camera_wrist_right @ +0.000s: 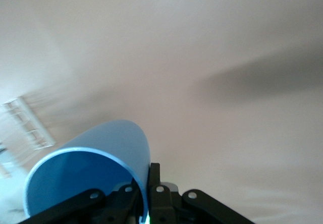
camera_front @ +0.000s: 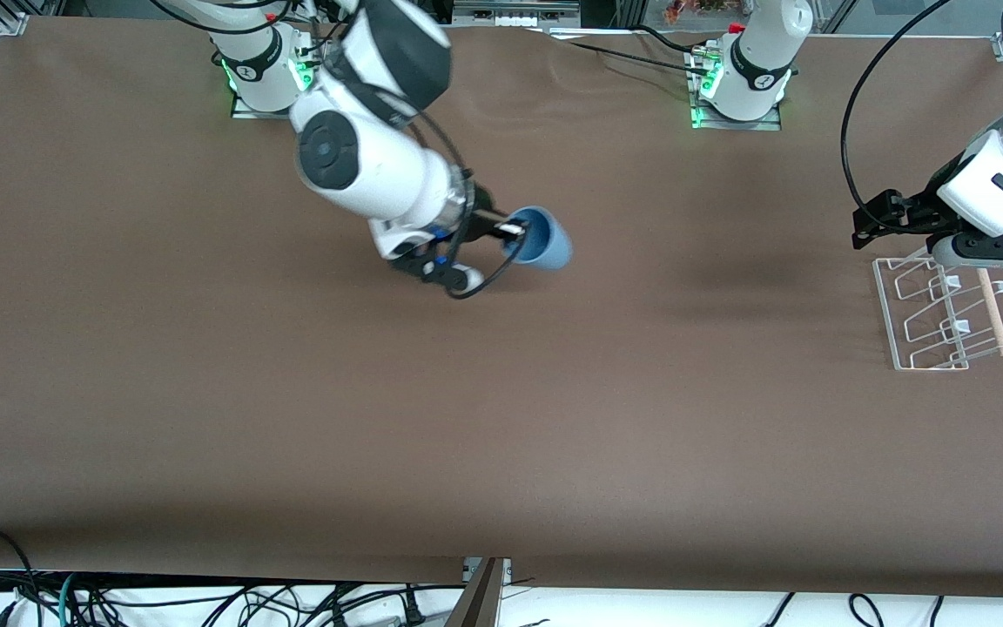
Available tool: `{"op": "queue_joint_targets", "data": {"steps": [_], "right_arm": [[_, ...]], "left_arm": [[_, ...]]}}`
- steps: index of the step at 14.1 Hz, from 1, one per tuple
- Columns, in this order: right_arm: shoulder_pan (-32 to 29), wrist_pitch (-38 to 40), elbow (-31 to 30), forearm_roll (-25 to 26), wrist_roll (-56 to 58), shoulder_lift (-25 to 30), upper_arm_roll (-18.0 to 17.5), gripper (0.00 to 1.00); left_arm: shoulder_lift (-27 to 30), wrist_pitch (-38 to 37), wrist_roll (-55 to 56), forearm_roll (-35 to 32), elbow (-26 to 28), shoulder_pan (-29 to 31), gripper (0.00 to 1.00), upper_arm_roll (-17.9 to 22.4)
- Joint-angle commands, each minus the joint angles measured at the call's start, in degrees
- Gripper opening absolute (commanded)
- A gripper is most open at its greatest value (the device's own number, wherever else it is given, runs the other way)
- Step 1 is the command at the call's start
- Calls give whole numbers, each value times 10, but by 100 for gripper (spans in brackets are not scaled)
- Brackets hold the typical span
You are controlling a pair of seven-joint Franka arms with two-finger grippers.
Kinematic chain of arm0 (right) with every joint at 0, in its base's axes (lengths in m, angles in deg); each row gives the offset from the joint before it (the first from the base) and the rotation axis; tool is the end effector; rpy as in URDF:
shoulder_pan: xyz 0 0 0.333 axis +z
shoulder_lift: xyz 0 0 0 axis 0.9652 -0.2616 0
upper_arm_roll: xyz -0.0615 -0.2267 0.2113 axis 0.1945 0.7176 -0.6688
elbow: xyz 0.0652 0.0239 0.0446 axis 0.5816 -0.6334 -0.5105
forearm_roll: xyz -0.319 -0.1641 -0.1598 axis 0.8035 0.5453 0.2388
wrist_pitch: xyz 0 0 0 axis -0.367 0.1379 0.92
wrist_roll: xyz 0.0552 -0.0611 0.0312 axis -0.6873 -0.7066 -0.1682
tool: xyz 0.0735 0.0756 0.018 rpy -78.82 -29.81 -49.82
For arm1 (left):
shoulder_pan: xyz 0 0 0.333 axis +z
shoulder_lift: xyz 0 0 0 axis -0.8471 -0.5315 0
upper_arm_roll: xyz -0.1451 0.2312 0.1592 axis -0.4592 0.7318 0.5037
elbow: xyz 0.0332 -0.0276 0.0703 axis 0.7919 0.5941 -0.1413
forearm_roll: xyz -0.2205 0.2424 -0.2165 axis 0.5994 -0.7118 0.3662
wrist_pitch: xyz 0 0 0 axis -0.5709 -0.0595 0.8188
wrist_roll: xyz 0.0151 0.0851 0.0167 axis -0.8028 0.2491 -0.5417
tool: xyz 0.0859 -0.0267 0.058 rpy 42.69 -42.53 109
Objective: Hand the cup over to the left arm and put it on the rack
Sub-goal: 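Lift the cup and carry it sideways toward the table's middle with the right gripper, then move the left gripper toward the cup held by the right gripper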
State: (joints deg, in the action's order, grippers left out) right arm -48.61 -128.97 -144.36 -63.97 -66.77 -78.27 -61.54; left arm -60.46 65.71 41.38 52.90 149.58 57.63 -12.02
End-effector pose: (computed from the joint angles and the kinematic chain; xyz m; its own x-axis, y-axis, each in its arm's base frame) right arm 0.5360 0.4879 0.4597 0.8630 -0.3227 -0.3886 -0.4702 -0.7944 -0.3846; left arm 0.5631 -0.0282 0.5674 0.9992 -0.0342 -0.0218 -0.0343 -0.9994 0.0001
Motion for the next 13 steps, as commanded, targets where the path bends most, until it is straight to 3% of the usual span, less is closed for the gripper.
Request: {"op": "queue_joint_targets", "data": {"steps": [1,9,13], "right_arm": [[23,-30,26,-61,-47,-15,2,0],[52,-68,51,-84,-83,-15,2,0],[51,-66,58,-86,-86,-15,2,0]], "left_arm": [[-8,-23,-32,21,0,-16,100,-1],[-75,-44,-288,189,-15,-23,100,-1],[-83,-45,-439,229,-14,-47,100,-10]]}}
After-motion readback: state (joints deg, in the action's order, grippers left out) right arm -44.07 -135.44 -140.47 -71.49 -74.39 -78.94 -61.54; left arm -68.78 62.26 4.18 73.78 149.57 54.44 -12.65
